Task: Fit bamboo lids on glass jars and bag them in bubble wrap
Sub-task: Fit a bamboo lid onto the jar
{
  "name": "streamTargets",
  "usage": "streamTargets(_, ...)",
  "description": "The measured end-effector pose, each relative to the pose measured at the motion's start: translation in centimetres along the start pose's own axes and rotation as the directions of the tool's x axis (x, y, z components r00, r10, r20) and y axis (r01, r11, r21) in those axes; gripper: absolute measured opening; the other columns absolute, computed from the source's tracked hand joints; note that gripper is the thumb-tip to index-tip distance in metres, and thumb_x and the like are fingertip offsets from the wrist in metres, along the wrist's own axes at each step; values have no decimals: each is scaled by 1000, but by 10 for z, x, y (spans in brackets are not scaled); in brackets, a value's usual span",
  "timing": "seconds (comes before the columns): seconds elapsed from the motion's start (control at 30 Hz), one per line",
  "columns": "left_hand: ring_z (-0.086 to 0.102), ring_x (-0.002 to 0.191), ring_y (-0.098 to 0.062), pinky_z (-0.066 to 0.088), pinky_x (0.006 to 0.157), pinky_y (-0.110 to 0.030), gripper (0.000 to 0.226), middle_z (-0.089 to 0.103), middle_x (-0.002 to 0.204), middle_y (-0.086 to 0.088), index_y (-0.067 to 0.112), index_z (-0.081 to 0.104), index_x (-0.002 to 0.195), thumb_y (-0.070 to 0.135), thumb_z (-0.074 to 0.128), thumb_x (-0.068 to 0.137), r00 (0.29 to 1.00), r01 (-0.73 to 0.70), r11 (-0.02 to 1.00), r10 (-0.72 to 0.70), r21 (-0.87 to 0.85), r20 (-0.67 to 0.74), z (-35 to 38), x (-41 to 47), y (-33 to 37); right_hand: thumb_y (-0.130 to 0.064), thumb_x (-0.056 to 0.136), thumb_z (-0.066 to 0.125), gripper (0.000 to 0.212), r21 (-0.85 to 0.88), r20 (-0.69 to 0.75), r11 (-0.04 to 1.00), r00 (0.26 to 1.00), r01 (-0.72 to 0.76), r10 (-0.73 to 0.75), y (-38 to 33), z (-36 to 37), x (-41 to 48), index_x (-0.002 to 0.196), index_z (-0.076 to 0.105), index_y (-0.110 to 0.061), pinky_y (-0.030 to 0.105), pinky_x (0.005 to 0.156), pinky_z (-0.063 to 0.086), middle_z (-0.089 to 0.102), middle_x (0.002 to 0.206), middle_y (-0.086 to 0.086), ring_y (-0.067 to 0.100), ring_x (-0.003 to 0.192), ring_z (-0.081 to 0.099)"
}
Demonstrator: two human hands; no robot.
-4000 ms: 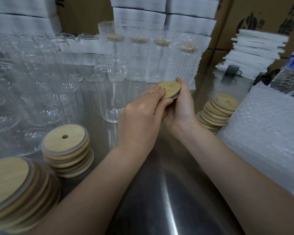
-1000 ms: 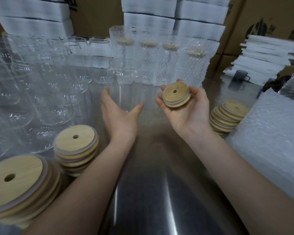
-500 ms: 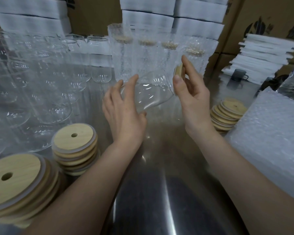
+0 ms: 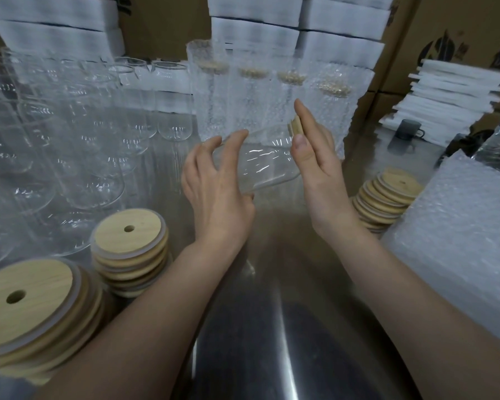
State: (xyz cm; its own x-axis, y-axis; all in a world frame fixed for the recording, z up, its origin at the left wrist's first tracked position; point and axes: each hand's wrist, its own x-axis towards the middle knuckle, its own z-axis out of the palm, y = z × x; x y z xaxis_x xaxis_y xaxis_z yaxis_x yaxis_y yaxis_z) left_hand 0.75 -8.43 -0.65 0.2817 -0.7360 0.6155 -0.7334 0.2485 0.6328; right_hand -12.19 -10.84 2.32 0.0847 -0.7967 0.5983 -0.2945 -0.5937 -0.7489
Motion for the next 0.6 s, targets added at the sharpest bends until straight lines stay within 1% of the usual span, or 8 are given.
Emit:
streamTargets(0.07,27,138,-29,19,117,-44,92,37,145,-6,32,42,143,0,80,65,1000,-3,1000,3,-4,-5,0,0,0,-22,106,38,46,19,3,1000,1000,-9,9,0,2,0,151,32,-19,-1,101,24,39,140,1,-28,115,33)
streamTargets(0.1,27,138,-29,19,116,-43,92,37,145,-6,32,43,143,0,80,65,1000,-3,1000,3,-4,-5,-1,0,0,-25,106,37,46,45,6,999,1000,-18,17,0,4,-1,151,32,-22,4,106,24,38,138,-4,-23,120,33)
streamTargets(0.2,27,137,-28,18,116,-42,92,37,145,-6,32,43,143,0,80,65,1000,0,1000,0,-3,-4,-1,0,0,-34,101,35,44,112,10,993,999,-34,33,-2,7,-2,145,31,-35,27,120,25,35,132,-17,-3,131,37)
streamTargets(0.27,26,137,-28,18,116,-42,91,37,145,-6,33,43,143,0,79,66,1000,-2,1000,2,-2,-4,-1,-1,1,-35,100,34,42,122,2,992,1000,-26,26,-2,8,-2,141,31,-39,31,121,26,34,129,-22,-2,131,38)
streamTargets(0.33,27,137,-28,18,116,-42,91,37,145,-6,33,43,143,-1,78,66,1000,-5,1000,5,1,-10,-2,-1,1,-35,100,33,40,112,-5,994,1000,-19,20,-2,8,-1,139,31,-41,30,120,26,34,128,-25,-3,129,39)
streamTargets(0.43,27,137,-29,18,115,-41,92,38,144,-6,33,43,142,-6,74,65,1000,-11,1000,11,14,-24,-2,0,1,-35,100,32,40,73,3,997,1000,-15,14,-2,9,-2,140,31,-40,21,113,27,34,126,-24,-2,126,40)
streamTargets(0.53,27,137,-29,17,116,-42,92,37,144,-7,32,44,142,-7,73,65,1000,-10,1000,11,22,-27,-2,0,2,-29,105,31,42,51,16,999,1000,-13,12,-1,10,-3,147,31,-32,18,111,25,33,127,-24,1,127,40)
streamTargets(0.6,27,137,-29,18,116,-42,92,38,144,-7,32,44,142,-7,74,65,1000,-6,1000,6,22,-26,-2,0,1,-25,108,31,43,15,26,1000,1000,-15,14,0,9,-4,151,30,-26,12,109,23,33,128,-23,-6,127,37)
